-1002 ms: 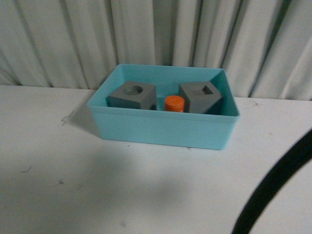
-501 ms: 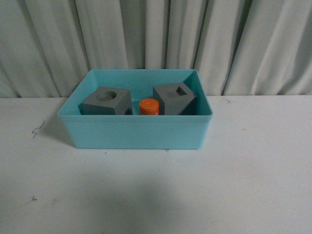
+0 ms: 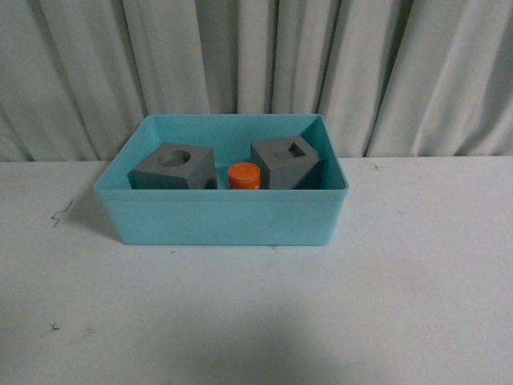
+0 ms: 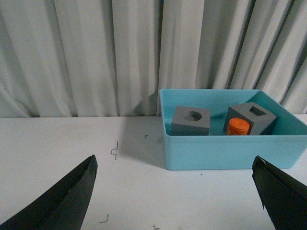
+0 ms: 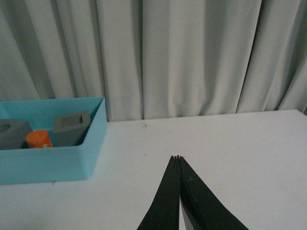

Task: Place gray and orange parts in blue box

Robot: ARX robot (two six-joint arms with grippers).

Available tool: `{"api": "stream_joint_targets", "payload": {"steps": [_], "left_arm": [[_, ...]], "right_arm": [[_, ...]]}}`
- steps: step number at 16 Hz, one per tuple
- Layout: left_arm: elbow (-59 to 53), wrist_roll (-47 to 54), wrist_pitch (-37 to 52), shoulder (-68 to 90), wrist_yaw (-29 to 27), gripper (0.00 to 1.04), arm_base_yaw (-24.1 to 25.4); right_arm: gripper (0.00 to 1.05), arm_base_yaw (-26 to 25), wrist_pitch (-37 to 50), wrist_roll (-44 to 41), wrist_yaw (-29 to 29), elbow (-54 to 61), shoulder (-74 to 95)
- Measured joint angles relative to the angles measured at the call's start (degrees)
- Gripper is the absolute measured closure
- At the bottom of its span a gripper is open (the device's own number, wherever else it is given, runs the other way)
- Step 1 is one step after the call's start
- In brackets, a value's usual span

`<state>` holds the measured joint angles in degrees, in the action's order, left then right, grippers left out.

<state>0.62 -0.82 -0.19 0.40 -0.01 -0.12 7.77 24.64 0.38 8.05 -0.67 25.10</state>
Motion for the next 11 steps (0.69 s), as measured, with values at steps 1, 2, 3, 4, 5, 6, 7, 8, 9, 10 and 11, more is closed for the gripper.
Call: {"api": "stream_joint_targets", "payload": {"steps": [1,2,3,4,5,6,7,8,9,10,11], "left_arm": [[0.0,0.0,0.0,0.0,0.0,0.07,0.0],[0.0,0.0,0.0,0.0,0.0,0.07,0.0],[0.0,0.0,0.0,0.0,0.0,0.07,0.0],[0.0,0.0,0.0,0.0,0.0,0.07,0.0],[0.0,0.0,0.0,0.0,0.0,0.07,0.0],[0.0,0.0,0.0,0.0,0.0,0.07,0.0],[0.0,0.0,0.0,0.0,0.0,0.07,0.0],[0.0,0.0,0.0,0.0,0.0,0.07,0.0],[0.0,0.0,0.0,0.0,0.0,0.07,0.0],[0.0,0.0,0.0,0.0,0.0,0.07,0.0],[0.0,0.0,0.0,0.0,0.0,0.07,0.0]], "right_arm": [[1.03,-0.9,-1.5,0.0,-1.0,0.0,-2.3],[1.03,-3.8,-3.9,-0.1,-5.0,0.0,-4.2],[1.03,-7.9,-5.6,0.0,-6.9,0.0,-6.1],[1.03,-8.1,-6.8,0.0,-7.4,0.0,-7.5],[1.03,-7.8,-8.3,0.0,-8.0,0.0,-8.9],[1.03,-7.8,-9.7,0.0,-8.0,0.0,-10.2],[1.03,-7.8,-10.0,0.0,-8.0,0.0,-10.6],[1.03,-7.8,-10.5,0.0,-8.0,0.0,-11.1],[1.03,-7.8,-10.9,0.0,-8.0,0.0,-11.5],[1.03,-7.8,-11.1,0.0,-8.0,0.0,-11.6],[1.03,-7.8,-11.5,0.0,-8.0,0.0,-11.9]]}}
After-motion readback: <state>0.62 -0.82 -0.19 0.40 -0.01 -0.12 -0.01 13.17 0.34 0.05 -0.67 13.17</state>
